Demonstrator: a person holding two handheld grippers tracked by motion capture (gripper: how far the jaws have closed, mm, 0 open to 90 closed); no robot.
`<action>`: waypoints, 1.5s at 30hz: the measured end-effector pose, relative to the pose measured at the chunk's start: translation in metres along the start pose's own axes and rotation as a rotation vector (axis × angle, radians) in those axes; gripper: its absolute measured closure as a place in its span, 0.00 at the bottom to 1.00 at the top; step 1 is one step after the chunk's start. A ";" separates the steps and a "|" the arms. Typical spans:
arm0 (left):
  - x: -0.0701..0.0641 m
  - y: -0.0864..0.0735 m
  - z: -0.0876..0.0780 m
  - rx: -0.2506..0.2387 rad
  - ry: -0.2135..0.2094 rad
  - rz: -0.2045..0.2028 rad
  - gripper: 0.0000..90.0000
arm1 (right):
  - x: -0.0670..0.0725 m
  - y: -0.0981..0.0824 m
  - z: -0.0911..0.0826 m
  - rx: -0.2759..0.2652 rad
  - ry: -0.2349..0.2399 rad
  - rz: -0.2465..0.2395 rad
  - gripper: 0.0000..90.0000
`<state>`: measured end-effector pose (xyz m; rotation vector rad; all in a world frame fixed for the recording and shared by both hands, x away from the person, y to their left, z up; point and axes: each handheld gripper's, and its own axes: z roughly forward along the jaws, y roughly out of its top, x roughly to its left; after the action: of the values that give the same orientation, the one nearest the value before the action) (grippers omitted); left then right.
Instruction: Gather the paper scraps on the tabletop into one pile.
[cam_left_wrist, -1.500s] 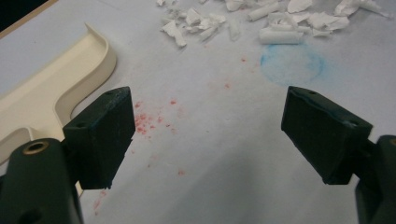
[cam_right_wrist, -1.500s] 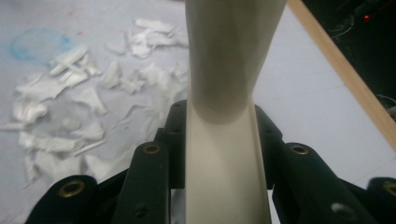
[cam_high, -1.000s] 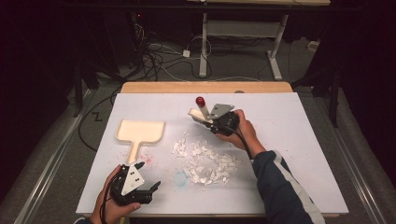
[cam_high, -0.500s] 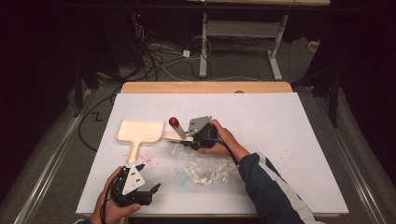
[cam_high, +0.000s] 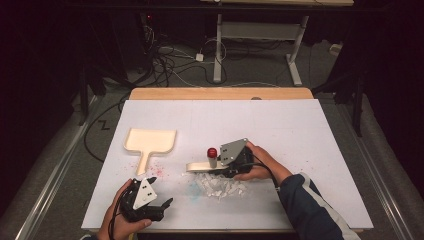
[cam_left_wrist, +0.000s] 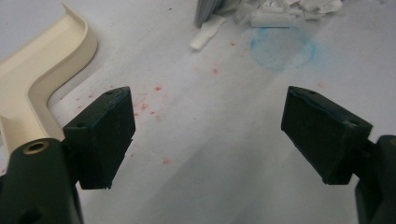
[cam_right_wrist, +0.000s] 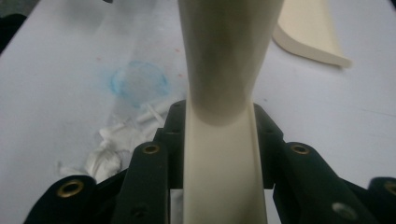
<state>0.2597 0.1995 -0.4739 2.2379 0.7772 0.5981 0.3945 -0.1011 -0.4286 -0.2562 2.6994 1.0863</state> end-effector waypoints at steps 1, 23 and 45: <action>0.000 0.001 0.000 -0.005 0.005 0.012 0.19 | 0.000 -0.001 -0.004 -0.004 -0.016 -0.002 0.75; -0.005 0.006 0.000 -0.007 -0.003 0.065 0.19 | 0.039 -0.040 -0.120 0.040 -0.543 0.500 0.75; -0.006 0.006 0.001 -0.018 -0.029 0.065 0.19 | 0.069 -0.012 -0.023 0.104 -0.649 0.679 0.75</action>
<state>0.2578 0.1912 -0.4709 2.2580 0.6840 0.5995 0.3284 -0.1317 -0.4387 0.9275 2.2399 0.9343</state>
